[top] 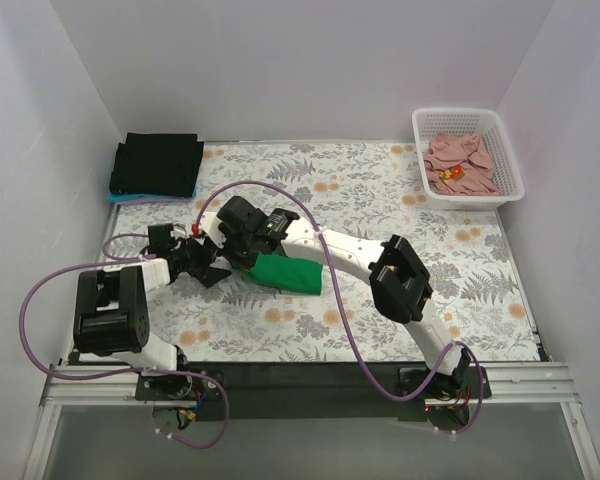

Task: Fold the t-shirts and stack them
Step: Neatly place the folded tshirt to the corner

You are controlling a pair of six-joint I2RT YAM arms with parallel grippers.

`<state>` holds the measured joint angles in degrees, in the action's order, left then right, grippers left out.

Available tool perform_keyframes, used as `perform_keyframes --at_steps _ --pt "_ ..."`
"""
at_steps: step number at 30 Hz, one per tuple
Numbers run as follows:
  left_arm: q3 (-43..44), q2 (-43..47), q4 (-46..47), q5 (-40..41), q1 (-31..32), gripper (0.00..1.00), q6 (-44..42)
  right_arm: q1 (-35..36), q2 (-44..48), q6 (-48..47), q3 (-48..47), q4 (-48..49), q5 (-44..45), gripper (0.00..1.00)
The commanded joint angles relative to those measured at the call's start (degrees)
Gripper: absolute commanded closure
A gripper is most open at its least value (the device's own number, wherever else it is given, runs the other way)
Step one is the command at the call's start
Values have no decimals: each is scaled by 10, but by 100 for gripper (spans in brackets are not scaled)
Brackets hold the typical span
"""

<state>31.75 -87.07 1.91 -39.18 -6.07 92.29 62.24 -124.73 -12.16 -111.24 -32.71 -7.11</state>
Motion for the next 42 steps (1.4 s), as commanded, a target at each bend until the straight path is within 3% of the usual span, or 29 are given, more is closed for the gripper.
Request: perform_keyframes --at_steps 1,4,5,8,21,24,28,29,34,37,38,40,42 --pt "-12 -13 56 39 12 2 44 -3 0 8 -23 12 -16 99" --pt "-24 -17 77 43 21 2 62 -3 -7 11 -30 12 -19 99" --pt "-30 -16 81 45 25 9 65 -3 -9 12 -35 12 -19 99" --pt "-34 -17 84 57 38 16 73 -4 -17 15 -49 12 -17 99" --pt "17 -115 144 117 91 34 52 -11 -50 42 -90 17 18 99" --pt "18 -122 151 127 94 43 46 -12 -49 43 -87 17 19 99" --pt "28 -131 151 124 94 70 35 -12 -48 43 -83 19 24 99" --pt "35 -132 145 126 94 80 25 -12 -48 44 -82 19 23 99" --pt "77 -142 120 150 94 95 -32 -12 -37 43 -80 17 27 99" --pt "151 -165 72 167 98 100 -114 -18 -13 37 -65 16 51 59" --pt "173 -174 30 174 99 100 -153 -22 -4 34 -55 16 54 36" --pt "244 -206 -12 203 99 100 -195 -44 25 31 -27 15 49 26" --pt "293 -227 -71 229 99 100 -255 -62 47 29 -7 13 43 25"
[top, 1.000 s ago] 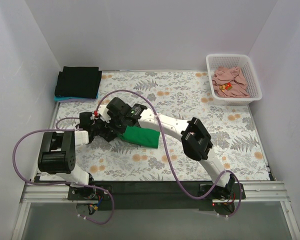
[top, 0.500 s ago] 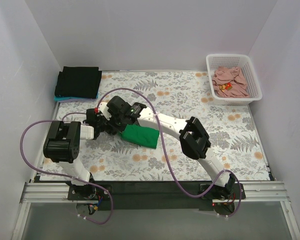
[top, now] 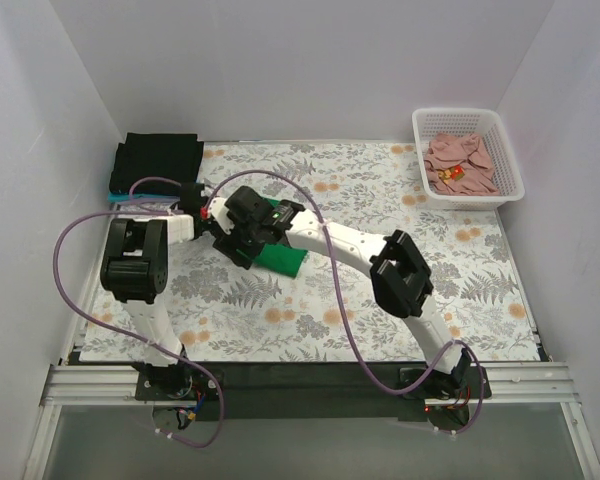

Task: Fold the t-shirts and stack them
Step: Neatly place the folded tshirt to the corner

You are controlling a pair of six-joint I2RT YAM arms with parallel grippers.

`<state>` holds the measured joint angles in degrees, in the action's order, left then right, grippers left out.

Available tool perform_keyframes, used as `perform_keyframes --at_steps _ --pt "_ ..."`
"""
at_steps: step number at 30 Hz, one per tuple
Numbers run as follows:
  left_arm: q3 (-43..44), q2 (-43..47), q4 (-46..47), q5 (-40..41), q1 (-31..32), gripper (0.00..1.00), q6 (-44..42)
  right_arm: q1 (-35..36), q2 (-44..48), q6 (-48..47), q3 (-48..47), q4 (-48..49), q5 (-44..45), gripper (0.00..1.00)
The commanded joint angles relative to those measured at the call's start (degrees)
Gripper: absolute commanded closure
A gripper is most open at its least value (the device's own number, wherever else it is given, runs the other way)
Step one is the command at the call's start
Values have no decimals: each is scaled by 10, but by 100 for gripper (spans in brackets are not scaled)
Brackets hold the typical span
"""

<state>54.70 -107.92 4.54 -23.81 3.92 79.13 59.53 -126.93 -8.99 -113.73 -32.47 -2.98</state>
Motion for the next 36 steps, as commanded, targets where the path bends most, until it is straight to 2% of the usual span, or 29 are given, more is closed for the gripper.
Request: perform_keyframes --at_steps 1,6,7,11,15,21,25,36 --pt "97 -34 -104 98 -1 100 -141 -55 90 -3 44 10 -2 24" --pt "204 -68 -124 169 -1 100 -252 -105 150 -15 117 9 0 24" --pt "253 -84 -131 173 -1 100 -294 -118 169 -16 140 9 -1 24" --pt "363 -123 -182 167 -6 100 -373 -141 199 -23 179 10 4 24" --pt "449 -139 -205 156 -14 100 -405 -152 212 -24 198 9 4 25" --pt "586 -182 -250 189 -24 100 -448 -156 210 -24 202 10 -4 25" --pt "642 -195 -270 184 -37 100 -463 -156 209 -23 206 9 -8 25" --pt "704 -184 -309 173 -66 100 -484 -156 202 -23 205 8 -16 27"
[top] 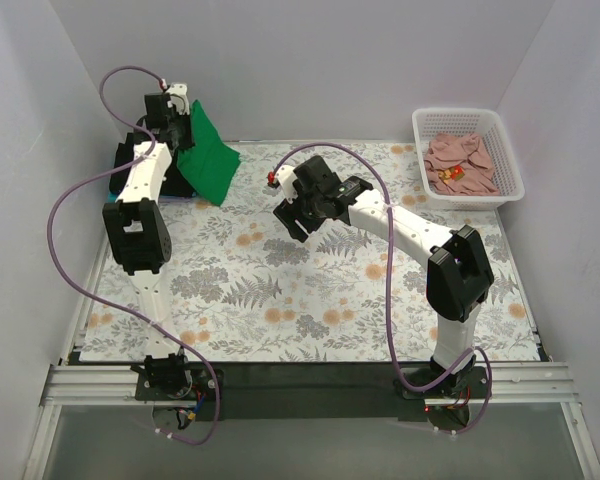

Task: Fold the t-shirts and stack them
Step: Neatly place the folded tshirt to the corner

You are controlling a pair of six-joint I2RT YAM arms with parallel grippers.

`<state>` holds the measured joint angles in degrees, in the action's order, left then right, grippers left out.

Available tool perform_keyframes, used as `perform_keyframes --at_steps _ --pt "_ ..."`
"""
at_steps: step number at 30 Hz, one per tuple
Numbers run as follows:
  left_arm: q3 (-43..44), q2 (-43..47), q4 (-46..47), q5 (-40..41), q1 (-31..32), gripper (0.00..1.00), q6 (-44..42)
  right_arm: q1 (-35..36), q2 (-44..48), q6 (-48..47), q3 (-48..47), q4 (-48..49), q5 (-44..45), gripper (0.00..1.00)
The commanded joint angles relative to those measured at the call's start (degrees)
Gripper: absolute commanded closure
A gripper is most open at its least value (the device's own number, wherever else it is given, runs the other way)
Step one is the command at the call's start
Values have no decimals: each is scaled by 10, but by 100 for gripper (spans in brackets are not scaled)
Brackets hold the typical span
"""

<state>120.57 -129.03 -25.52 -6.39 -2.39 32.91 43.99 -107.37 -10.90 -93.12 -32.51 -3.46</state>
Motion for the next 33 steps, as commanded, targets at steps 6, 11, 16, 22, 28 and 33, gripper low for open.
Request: perform_keyframes --at_steps 6,11,16,22,28,33 --pt "61 39 -18 -11 -5 100 -34 0 1 -2 -2 10 -15 27" --pt "64 55 -19 -17 -5 100 -22 0 -2 -2 -3 9 -15 28" --pt "101 55 -47 -12 -5 100 -21 0 -5 -2 -4 6 -15 28" --pt "87 89 -48 -27 -1 100 -15 0 -6 -1 -5 5 -16 2" --pt "87 96 -49 -20 -2 100 -21 0 -10 1 -8 3 -18 2" --pt "98 85 -45 -13 -5 100 -20 0 -8 1 -3 3 -15 2"
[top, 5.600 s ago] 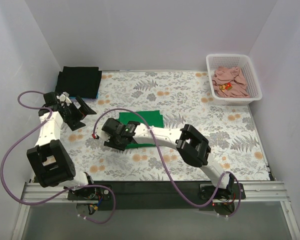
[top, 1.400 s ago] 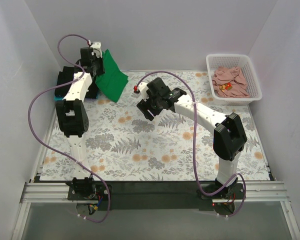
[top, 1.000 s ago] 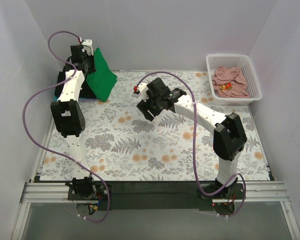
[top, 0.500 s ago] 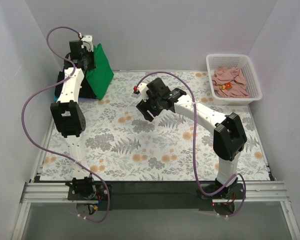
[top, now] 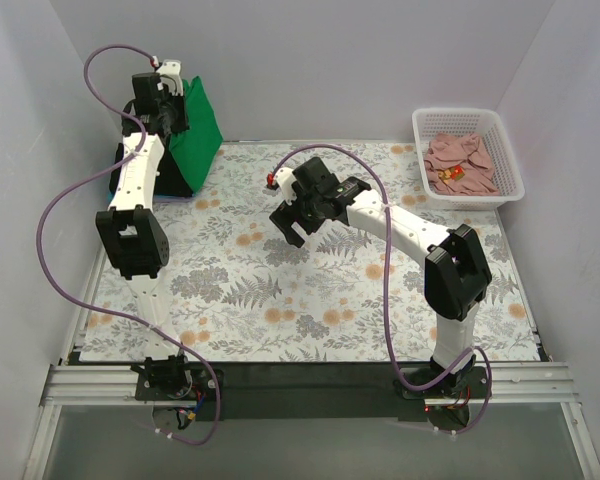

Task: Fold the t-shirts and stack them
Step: Neatly place the folded tshirt to the corner

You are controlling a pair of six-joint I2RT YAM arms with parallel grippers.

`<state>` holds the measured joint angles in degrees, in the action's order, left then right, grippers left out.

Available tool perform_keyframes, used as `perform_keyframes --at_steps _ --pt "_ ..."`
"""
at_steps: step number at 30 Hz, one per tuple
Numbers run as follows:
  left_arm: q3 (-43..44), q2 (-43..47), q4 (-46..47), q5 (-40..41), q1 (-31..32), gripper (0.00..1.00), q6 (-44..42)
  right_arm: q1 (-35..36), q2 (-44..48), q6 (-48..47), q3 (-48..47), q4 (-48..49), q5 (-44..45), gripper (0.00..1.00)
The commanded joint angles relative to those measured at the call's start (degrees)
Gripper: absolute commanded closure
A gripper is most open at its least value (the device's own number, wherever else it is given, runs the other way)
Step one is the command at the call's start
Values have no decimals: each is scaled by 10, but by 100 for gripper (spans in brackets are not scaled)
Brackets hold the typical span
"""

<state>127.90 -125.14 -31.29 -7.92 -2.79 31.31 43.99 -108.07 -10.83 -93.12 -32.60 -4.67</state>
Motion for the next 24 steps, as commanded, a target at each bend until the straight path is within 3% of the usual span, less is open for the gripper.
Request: perform_keyframes --at_steps 1,24 --pt "26 45 11 3 -2 100 -3 0 0 -1 -2 5 -3 2" --pt "-39 39 62 22 -63 100 -18 0 -6 0 0 5 -16 2"
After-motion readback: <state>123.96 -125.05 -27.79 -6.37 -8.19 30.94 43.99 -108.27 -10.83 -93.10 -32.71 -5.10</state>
